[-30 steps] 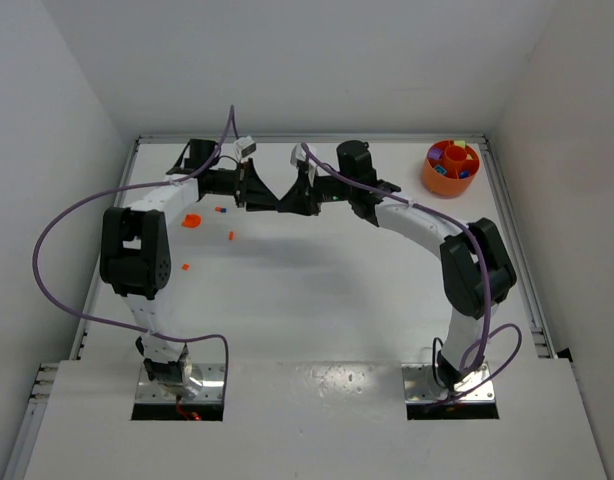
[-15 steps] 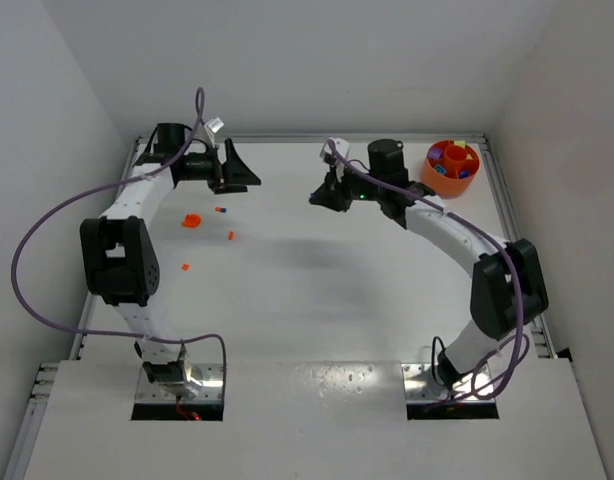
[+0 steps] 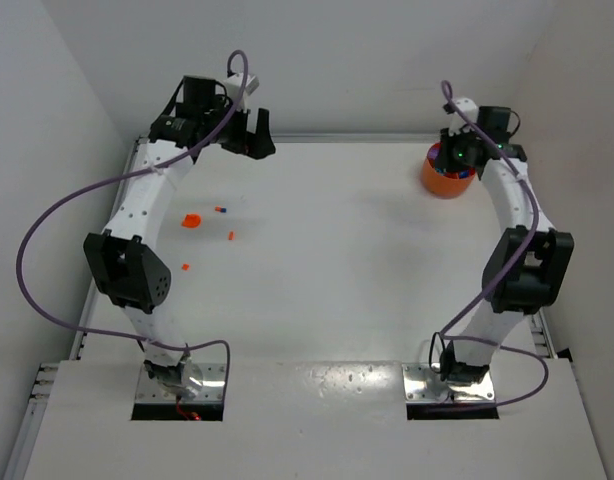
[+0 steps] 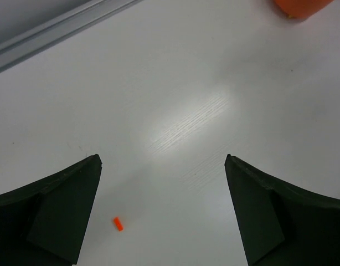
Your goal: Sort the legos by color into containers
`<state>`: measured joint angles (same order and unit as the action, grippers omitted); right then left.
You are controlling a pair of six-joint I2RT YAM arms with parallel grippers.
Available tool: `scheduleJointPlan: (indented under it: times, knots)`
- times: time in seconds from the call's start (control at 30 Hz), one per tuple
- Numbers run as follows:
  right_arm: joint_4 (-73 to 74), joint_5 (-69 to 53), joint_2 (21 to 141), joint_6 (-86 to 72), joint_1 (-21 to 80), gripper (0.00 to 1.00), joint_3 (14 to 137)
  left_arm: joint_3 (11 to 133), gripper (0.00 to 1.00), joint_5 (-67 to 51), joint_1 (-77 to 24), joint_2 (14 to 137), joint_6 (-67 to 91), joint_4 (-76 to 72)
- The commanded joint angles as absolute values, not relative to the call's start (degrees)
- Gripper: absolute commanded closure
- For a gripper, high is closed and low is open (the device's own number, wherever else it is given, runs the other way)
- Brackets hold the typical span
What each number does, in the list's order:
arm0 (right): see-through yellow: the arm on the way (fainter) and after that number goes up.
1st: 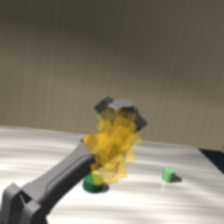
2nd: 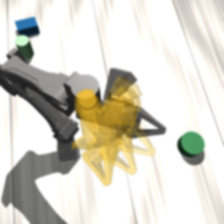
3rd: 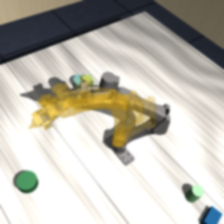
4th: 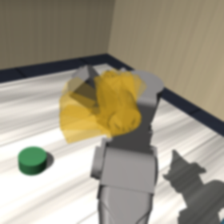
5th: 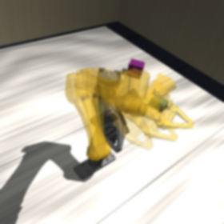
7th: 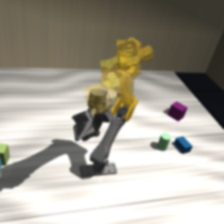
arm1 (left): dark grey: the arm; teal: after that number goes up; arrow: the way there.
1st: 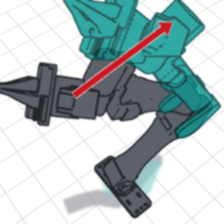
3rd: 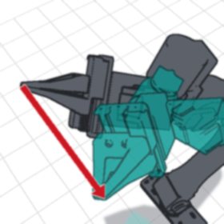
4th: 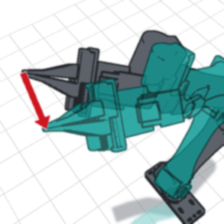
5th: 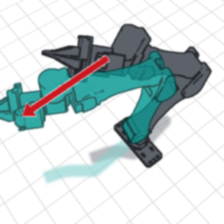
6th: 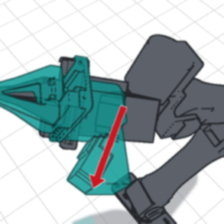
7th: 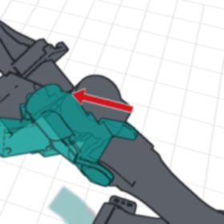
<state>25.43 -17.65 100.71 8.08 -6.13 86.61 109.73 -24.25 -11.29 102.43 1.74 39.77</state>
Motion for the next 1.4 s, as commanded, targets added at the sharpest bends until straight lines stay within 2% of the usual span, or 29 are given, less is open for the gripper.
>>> scheduleJointPlan:
  times: [0.0, 0.2, 0.37, 0.5, 0.63, 0.9, 1.13, 1.17, 1.37]
  knots:
    - [32.7, -12.4, 104.7, 7.0, -11.4, 1.0, 93.8, 110.4, 0.0, -21.2, -11.4, 102.5, 0.0, 41.8]
    - [39.0, -10.8, 113.3, 7.6, -15.0, 1.0, 104.0, 104.6, 0.0, -25.2, -10.9, 98.6, -0.8, 34.5]
    - [40.5, -10.8, 119.0, 7.6, -16.3, 1.0, 109.1, 102.6, 0.0, -24.0, -9.1, 99.3, 7.9, 30.1]
    - [41.2, -8.1, 122.4, 7.0, -16.3, 1.0, 112.7, 103.4, 0.0, -33.3, -6.3, 102.5, 8.4, 33.0]
    - [40.0, -7.6, 123.7, 6.2, -16.3, 1.0, 114.0, 106.0, 0.0, -22.2, -9.1, 102.5, 4.7, 36.5]
    - [37.4, -5.2, 125.4, 4.8, -16.3, 1.0, 115.0, 107.3, 0.0, -20.3, -10.5, 104.4, 4.0, 38.6]
    - [36.8, -4.5, 127.3, 3.5, -16.3, 0.87, 117.1, 107.3, 0.0, -19.2, -10.5, 104.9, 4.0, 38.6]
    - [36.8, -4.5, 127.3, 3.0, -16.3, 0.82, 117.1, 107.3, 0.0, -19.2, -10.5, 104.9, 4.0, 38.6]
    - [36.8, -4.5, 127.3, 3.0, -16.3, 0.67, 117.6, 106.1, 0.0, -17.6, -10.5, 104.3, 2.9, 38.6]
